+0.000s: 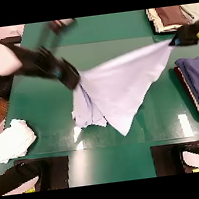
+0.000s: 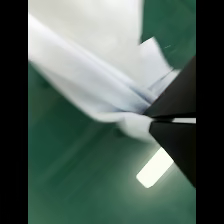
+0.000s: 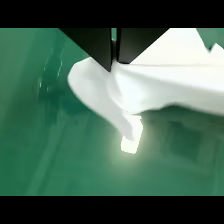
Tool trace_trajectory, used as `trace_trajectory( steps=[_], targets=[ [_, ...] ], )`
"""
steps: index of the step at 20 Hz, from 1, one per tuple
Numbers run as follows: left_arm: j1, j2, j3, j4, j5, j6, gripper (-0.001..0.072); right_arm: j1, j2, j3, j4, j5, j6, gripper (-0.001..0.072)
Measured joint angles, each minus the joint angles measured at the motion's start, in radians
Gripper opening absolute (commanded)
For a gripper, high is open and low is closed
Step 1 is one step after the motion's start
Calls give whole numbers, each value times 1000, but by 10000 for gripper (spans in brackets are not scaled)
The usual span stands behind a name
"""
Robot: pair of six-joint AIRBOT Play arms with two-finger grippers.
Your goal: Fold the shirts.
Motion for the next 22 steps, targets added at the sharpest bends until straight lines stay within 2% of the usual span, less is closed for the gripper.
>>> trace_trajectory(
  steps=[3,4,5,6,10,15,18,22],
  targets=[
    [-80,-11,-175,-114,16,0,32,-19,21,-118,-17,-11,0,13],
    [-99,-13,-219,-169,22,1,212,-22,32,-149,-21,-19,-1,13],
    [-111,-14,-247,-219,29,2,467,-24,44,-180,-25,-32,-5,13],
    [-120,-15,-270,-257,29,2,499,-27,55,-206,-29,-42,-6,13],
    [-85,-11,-267,-343,69,-1,500,-30,84,-267,-30,-67,-13,13],
    [193,5,-219,-345,67,-39,501,-30,93,-286,-28,-75,-16,14],
    [360,8,-305,-329,55,-54,501,-30,94,-289,-28,-80,-16,14],
    [457,9,-523,-330,118,-60,500,-30,94,-290,-27,-91,-16,14]
  ],
)
